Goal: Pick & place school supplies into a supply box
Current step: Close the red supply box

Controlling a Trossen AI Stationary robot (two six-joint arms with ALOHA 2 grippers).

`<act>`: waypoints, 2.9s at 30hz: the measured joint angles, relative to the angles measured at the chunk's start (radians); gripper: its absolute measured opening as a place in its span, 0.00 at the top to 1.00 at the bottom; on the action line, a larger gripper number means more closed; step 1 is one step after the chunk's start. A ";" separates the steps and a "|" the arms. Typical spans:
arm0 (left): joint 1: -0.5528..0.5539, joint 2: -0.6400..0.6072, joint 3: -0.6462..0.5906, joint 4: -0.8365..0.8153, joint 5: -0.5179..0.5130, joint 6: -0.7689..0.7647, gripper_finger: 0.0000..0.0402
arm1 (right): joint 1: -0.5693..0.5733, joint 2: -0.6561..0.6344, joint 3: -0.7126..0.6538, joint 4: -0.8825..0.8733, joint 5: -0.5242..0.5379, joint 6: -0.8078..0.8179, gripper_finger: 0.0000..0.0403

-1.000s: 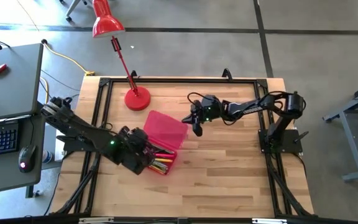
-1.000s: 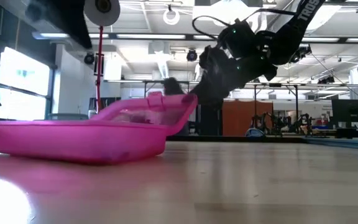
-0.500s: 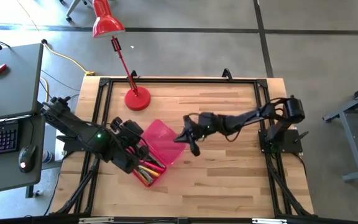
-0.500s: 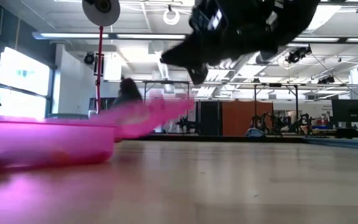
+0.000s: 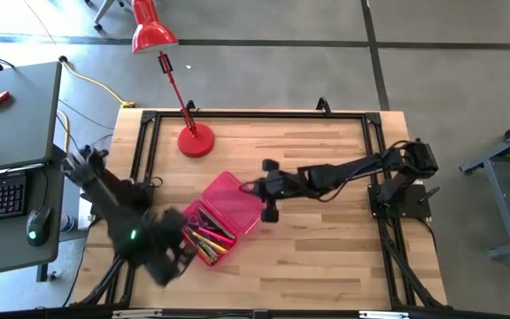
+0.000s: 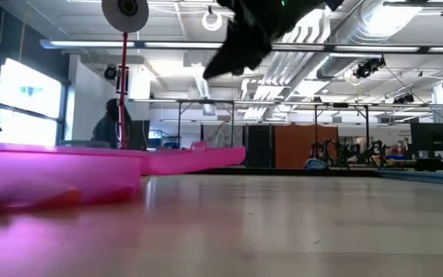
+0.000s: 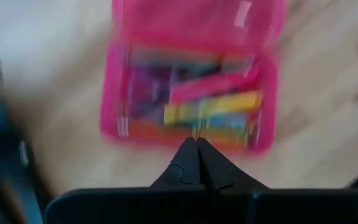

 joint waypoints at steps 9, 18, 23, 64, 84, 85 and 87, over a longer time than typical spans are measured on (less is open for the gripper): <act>-0.144 0.060 -0.104 -0.085 0.224 -0.411 0.85 | -0.119 -0.009 -0.085 -0.099 -0.069 0.130 1.00; -0.210 0.059 -0.243 0.247 0.275 -0.420 0.89 | -0.138 -0.009 -0.116 -0.049 -0.067 0.144 1.00; -0.207 0.060 -0.401 0.476 0.157 -0.418 0.97 | -0.179 -0.006 -0.116 -0.048 0.009 0.130 1.00; 0.263 0.058 -0.644 0.743 0.131 0.107 0.97 | -0.347 0.176 -0.117 0.065 -0.639 0.204 1.00; 0.265 0.060 -0.644 0.942 -0.057 0.159 0.91 | -0.123 0.047 -0.114 0.198 -0.510 0.258 1.00; 0.265 0.060 -0.644 0.941 -0.058 0.159 0.91 | -0.115 0.047 -0.114 0.200 -0.501 0.256 1.00; 0.264 0.060 -0.644 0.937 -0.058 0.159 0.94 | -0.101 0.048 -0.114 0.212 -0.473 0.260 1.00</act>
